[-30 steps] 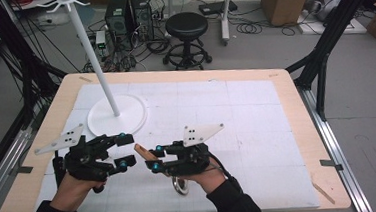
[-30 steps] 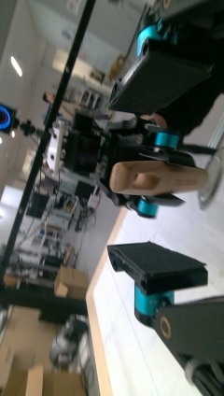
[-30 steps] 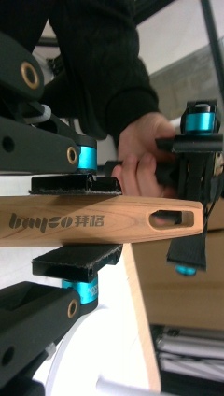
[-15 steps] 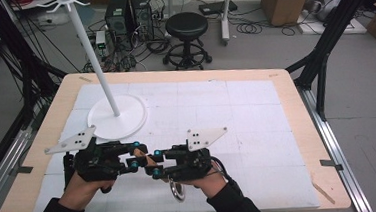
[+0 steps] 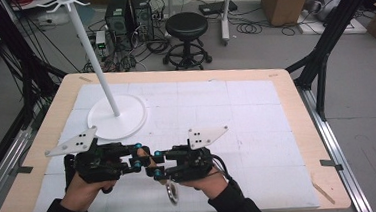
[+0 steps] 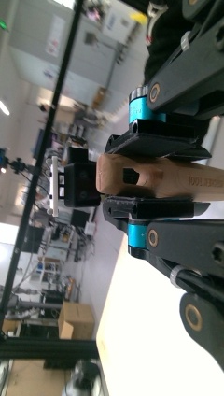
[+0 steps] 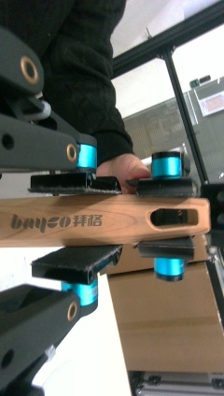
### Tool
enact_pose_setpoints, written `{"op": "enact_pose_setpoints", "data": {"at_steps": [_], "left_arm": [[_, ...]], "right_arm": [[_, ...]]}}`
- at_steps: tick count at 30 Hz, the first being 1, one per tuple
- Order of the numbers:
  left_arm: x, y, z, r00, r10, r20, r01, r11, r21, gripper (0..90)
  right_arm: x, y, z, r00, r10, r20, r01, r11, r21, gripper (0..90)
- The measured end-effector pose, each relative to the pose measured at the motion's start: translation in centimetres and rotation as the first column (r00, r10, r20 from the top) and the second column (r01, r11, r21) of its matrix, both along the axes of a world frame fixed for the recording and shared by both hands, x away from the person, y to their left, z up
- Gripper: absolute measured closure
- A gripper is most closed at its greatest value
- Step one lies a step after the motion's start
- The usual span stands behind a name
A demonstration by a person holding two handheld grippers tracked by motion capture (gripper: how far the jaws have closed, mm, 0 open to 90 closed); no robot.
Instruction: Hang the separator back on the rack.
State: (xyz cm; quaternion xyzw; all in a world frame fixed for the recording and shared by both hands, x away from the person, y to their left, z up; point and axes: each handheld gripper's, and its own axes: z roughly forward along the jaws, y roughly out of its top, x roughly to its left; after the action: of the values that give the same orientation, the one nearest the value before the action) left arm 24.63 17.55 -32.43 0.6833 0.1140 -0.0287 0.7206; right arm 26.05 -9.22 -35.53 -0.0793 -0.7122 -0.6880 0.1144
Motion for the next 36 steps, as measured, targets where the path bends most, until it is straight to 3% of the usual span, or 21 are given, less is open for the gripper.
{"op": "enact_pose_setpoints", "data": {"at_steps": [4, 7, 10, 13, 16, 18, 19, 21, 26, 28, 32, 36], "left_arm": [[-0.4, 0.1, 0.9, 0.9974, 0.061, 0.038, -0.063, 0.997, 0.047, 70.1], [-0.7, 0.3, 1.5, 0.9908, 0.121, 0.061, -0.126, 0.9887, 0.082, 70.1], [-1.0, 0.4, 1.8, 0.9799, 0.182, 0.082, -0.189, 0.9773, 0.095, 70.1], [-1.2, 0.3, 1.9, 0.968, 0.235, 0.088, -0.244, 0.9642, 0.104, 70.1], [-1.4, 0.0, 1.8, 0.9567, 0.278, 0.085, -0.286, 0.9521, 0.107, 70.1], [-1.5, -0.3, 1.8, 0.9492, 0.304, 0.082, -0.312, 0.944, 0.109, 70.1], [-1.6, -0.5, 1.8, 0.9449, 0.317, 0.08, -0.325, 0.9393, 0.11, 70.1], [-1.8, -0.8, 1.8, 0.9382, 0.336, 0.081, -0.344, 0.9324, 0.111, 70.1], [-2.0, -1.2, 1.9, 0.9286, 0.363, 0.076, -0.37, 0.9228, 0.108, 70.1], [-2.1, -1.4, 1.8, 0.9237, 0.376, 0.075, -0.382, 0.9181, 0.105, 70.1], [-2.2, -2.1, 1.8, 0.9218, 0.38, 0.074, -0.386, 0.9175, 0.095, 70.1], [-2.3, -2.5, 1.7, 0.9144, 0.396, 0.082, -0.403, 0.91, 0.096, 70.1]], "right_arm": [[-0.3, 0.1, -0.3, 0.9975, -0.068, -0.018, 0.068, 0.997, -0.045, 37.3], [-0.7, 0.2, -0.5, 0.9927, -0.121, 0.005, 0.121, 0.99, -0.07, 30.9], [-1.2, 0.5, -0.3, 0.9795, -0.191, 0.065, 0.196, 0.977, -0.089, 29.3], [-1.7, 0.8, -0.2, 0.9642, -0.238, 0.117, 0.25, 0.963, -0.099, 29.7], [-2.1, 1.2, -0.1, 0.9385, -0.298, 0.174, 0.321, 0.94, -0.119, 31.7], [-2.3, 1.4, -0.2, 0.9253, -0.327, 0.192, 0.354, 0.926, -0.13, 33.0], [-2.4, 1.4, -0.2, 0.9229, -0.329, 0.2, 0.358, 0.924, -0.134, 34.2], [-2.5, 1.5, -0.2, 0.9078, -0.359, 0.217, 0.393, 0.908, -0.144, 35.3], [-2.5, 1.6, -0.5, 0.8966, -0.391, 0.207, 0.427, 0.888, -0.171, 39.7], [-2.5, 1.8, -0.7, 0.8945, -0.396, 0.208, 0.433, 0.884, -0.179, 43.0], [-2.7, 2.3, -1.0, 0.8909, -0.4, 0.215, 0.44, 0.878, -0.189, 53.1], [-2.6, 2.3, -1.2, 0.8892, -0.416, 0.19, 0.45, 0.871, -0.196, 61.8]]}}
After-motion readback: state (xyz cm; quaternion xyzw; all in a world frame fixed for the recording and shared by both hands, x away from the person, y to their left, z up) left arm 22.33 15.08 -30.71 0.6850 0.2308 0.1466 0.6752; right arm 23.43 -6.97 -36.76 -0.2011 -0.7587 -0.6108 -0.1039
